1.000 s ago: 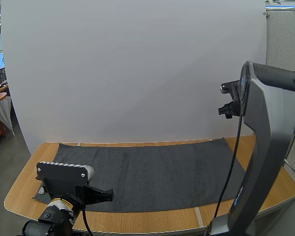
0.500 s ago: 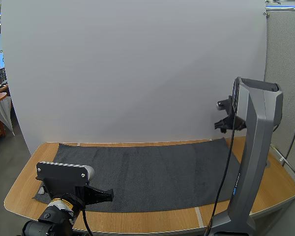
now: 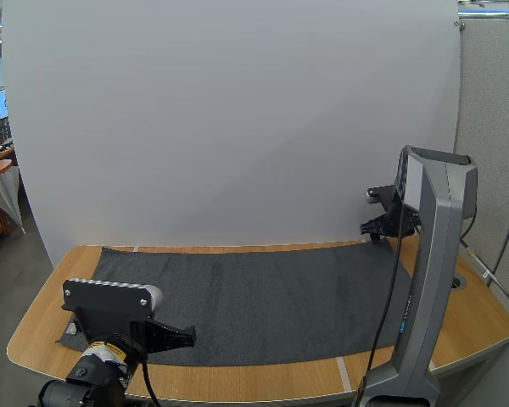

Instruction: Fold the towel

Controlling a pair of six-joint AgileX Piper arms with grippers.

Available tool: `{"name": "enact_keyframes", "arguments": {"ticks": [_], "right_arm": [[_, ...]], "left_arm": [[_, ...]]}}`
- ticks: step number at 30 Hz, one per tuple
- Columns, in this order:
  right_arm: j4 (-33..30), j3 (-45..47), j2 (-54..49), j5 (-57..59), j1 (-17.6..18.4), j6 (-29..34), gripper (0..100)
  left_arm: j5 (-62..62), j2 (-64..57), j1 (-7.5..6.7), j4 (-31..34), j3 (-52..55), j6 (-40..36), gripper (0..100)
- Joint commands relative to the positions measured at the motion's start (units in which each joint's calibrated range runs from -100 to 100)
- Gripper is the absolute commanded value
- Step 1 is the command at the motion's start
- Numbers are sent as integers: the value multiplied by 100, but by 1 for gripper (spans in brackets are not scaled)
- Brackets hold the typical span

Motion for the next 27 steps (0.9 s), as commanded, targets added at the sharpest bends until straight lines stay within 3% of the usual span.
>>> {"name": "enact_keyframes", "arguments": {"ticks": [1, 4, 7, 16, 27], "right_arm": [[797, -375, 41, 725, -124, -580, 100], [1754, -581, 63, 1495, -258, -1234, 100], [2303, -714, 63, 1975, -417, -1555, 100], [2809, -789, 290, 2316, -705, -2292, 100], [3508, -789, 500, 2946, -714, -2895, 100]], "left_arm": [[-118, -19, -17, -96, 6, -13, 0], [-118, -19, -17, -96, 6, -13, 0], [-118, -19, -17, -96, 6, -13, 0], [-118, -19, -17, -96, 6, -13, 0], [-118, -19, -17, -96, 6, -13, 0]]}}
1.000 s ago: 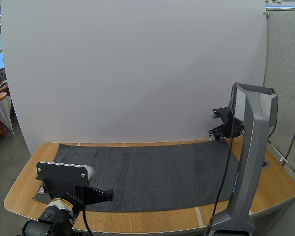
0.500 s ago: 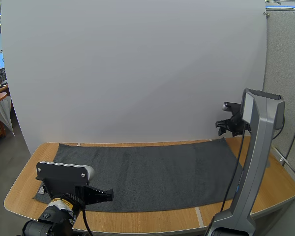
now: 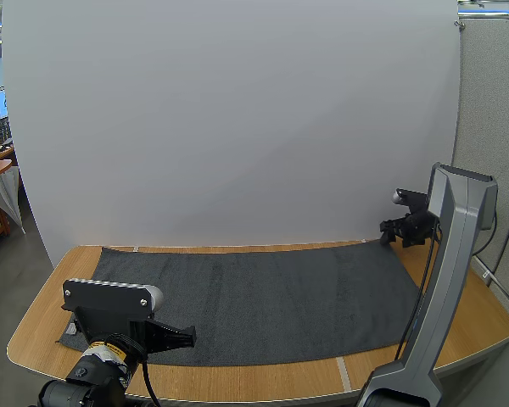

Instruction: Fold the towel

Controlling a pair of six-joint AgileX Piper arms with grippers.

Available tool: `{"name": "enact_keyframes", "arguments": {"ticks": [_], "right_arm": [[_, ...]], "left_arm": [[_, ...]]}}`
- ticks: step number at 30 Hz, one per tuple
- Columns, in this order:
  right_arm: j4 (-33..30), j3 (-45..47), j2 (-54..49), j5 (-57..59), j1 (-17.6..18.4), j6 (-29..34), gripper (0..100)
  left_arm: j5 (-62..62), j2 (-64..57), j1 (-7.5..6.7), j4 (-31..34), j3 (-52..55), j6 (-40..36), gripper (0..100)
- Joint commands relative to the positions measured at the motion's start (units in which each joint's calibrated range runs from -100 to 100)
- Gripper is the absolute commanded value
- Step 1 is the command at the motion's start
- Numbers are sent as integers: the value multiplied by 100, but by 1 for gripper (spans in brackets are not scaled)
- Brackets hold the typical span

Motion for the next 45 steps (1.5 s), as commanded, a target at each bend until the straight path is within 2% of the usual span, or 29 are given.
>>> {"name": "enact_keyframes", "arguments": {"ticks": [1, 6, 31, 44, 45], "right_arm": [[145, -45, -69, 110, -8, -181, 100], [481, -45, -56, 110, -8, -481, 100], [482, -45, 228, -8, 115, -493, 100], [482, -45, 255, 298, 162, -493, 100], [482, -45, 255, 298, 162, -493, 87]], "left_arm": [[-118, -19, -17, -96, 6, -13, 0], [-118, -19, -17, -96, 6, -13, 0], [-118, -19, -17, -96, 6, -13, 0], [-118, -19, -17, -96, 6, -13, 0], [-118, -19, -17, -96, 6, -13, 0]]}}
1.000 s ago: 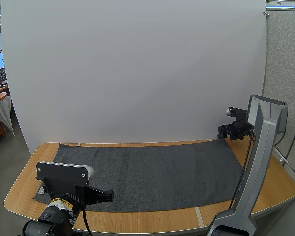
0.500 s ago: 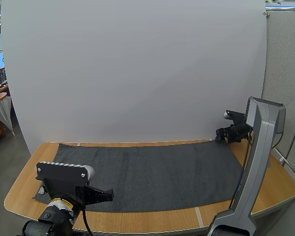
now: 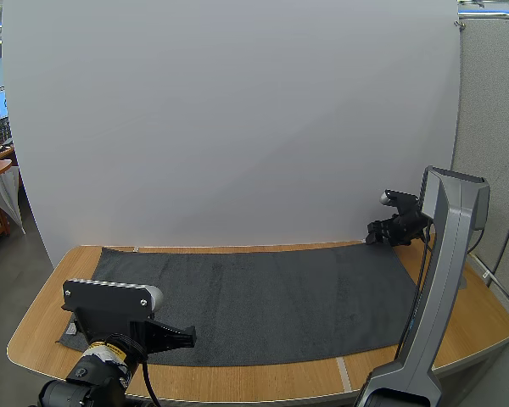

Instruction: Fold the towel

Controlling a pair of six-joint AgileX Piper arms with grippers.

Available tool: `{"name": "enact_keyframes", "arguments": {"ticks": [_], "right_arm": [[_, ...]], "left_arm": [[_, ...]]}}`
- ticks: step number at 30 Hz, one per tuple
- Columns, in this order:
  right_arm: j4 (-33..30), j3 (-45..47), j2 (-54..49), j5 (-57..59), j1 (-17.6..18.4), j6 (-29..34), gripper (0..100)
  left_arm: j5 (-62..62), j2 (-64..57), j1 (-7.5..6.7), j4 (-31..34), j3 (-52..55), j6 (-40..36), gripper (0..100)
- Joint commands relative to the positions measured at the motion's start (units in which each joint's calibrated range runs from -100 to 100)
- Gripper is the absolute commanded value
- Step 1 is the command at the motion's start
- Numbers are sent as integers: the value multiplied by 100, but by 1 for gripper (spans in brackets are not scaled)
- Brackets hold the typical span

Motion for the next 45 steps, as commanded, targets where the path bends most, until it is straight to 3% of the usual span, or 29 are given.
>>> {"name": "enact_keyframes", "arguments": {"ticks": [1, 3, 4, 6, 17, 26, 38, 45], "right_arm": [[22, -34, 20, 147, 11, -43, 72], [22, -34, 20, 27, 11, -4, 43], [22, -34, 20, -57, 11, 31, 23], [22, -34, 20, -135, 11, 81, 0], [22, -34, -133, -95, 11, 179, 0], [240, -34, -759, 1155, 35, 214, 0], [233, -18, -1495, 2558, 423, 441, 0], [111, 39, -2127, 2812, 773, 559, 0]], "left_arm": [[-118, -19, -17, -96, 6, -13, 0], [-118, -19, -17, -96, 6, -13, 0], [-118, -19, -17, -96, 6, -13, 0], [-118, -19, -17, -96, 6, -13, 0], [-118, -19, -17, -96, 6, -13, 0], [-118, -19, -17, -96, 6, -13, 0], [-118, -19, -17, -96, 6, -13, 0], [-118, -19, -17, -96, 6, -13, 0]]}}
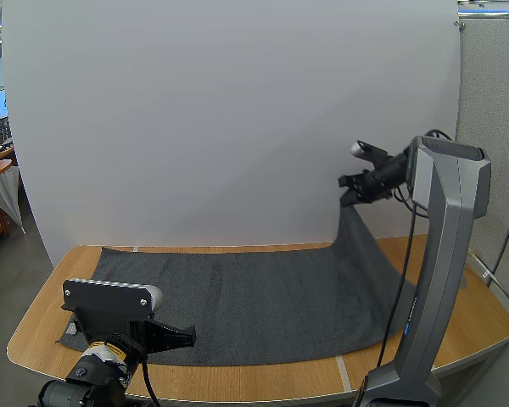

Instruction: Fold the towel

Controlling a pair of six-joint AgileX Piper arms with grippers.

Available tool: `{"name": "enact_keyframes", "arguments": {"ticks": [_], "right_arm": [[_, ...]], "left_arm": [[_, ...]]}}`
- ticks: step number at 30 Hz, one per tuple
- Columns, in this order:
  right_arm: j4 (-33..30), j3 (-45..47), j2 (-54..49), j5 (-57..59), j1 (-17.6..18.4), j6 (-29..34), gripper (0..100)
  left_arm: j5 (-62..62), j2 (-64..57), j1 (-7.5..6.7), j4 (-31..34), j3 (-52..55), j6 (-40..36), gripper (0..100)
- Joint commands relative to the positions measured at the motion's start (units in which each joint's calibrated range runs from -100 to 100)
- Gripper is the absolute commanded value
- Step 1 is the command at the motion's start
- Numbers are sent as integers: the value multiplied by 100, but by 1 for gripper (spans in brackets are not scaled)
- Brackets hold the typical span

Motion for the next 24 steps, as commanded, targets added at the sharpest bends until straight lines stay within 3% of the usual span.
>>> {"name": "enact_keyframes", "arguments": {"ticks": [1, 24], "right_arm": [[-71, 95, -522, 233, 236, 86, 0], [-338, 853, -1584, -342, 1817, 590, 0]], "left_arm": [[-118, -19, -17, -96, 6, -13, 0], [-118, -19, -17, -96, 6, -13, 0]]}}
